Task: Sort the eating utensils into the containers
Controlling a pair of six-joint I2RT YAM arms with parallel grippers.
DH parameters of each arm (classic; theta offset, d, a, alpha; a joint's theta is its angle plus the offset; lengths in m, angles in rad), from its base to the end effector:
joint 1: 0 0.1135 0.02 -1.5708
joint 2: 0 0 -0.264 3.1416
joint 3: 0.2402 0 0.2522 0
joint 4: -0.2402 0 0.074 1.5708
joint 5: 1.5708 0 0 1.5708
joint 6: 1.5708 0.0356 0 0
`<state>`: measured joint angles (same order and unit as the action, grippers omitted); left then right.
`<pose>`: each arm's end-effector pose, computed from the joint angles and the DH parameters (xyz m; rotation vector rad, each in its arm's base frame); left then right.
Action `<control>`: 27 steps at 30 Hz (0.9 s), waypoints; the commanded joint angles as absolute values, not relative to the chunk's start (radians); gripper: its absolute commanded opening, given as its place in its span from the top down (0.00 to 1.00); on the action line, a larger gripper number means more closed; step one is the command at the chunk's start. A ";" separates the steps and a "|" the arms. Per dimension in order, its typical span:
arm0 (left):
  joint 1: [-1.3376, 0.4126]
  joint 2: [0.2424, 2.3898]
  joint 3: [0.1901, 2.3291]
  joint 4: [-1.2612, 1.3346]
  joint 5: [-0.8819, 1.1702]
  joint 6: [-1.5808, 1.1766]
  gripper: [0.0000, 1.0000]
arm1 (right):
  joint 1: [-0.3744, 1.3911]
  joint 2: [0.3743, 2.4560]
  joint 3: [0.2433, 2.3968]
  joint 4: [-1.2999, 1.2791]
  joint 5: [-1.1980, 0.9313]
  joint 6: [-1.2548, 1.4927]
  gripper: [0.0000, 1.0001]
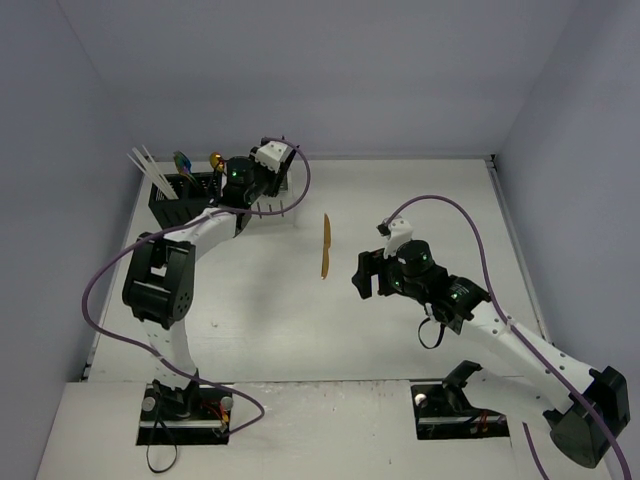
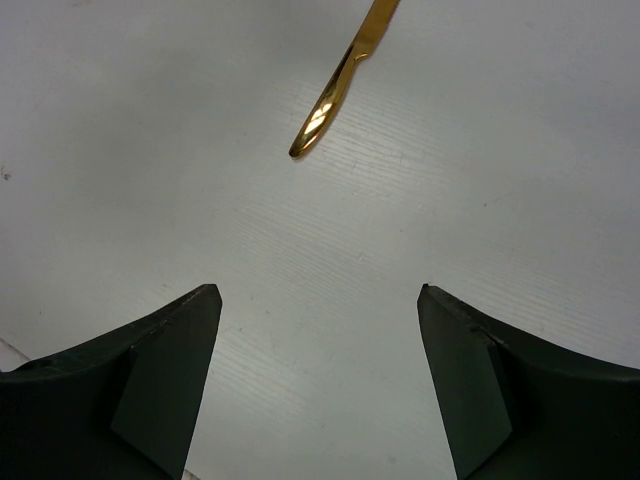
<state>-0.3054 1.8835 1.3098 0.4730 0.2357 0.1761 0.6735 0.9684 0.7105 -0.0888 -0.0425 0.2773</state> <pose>0.4244 -0.1425 0.2712 0.5710 1.5769 -0.2944 0.1754 0.1419 0.2893 -0.4179 1.9321 0.6724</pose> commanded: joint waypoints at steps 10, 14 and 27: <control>-0.460 1.544 1.259 0.315 0.003 -0.011 0.43 | 0.667 0.968 0.724 -0.063 -0.010 0.284 0.23; -0.616 1.540 1.360 -0.033 -0.150 -0.187 0.39 | 0.662 0.972 0.724 -0.079 0.041 0.311 0.23; -0.739 1.857 1.622 -0.546 -0.197 -0.524 0.39 | 0.649 0.933 0.704 -0.126 0.068 0.386 0.23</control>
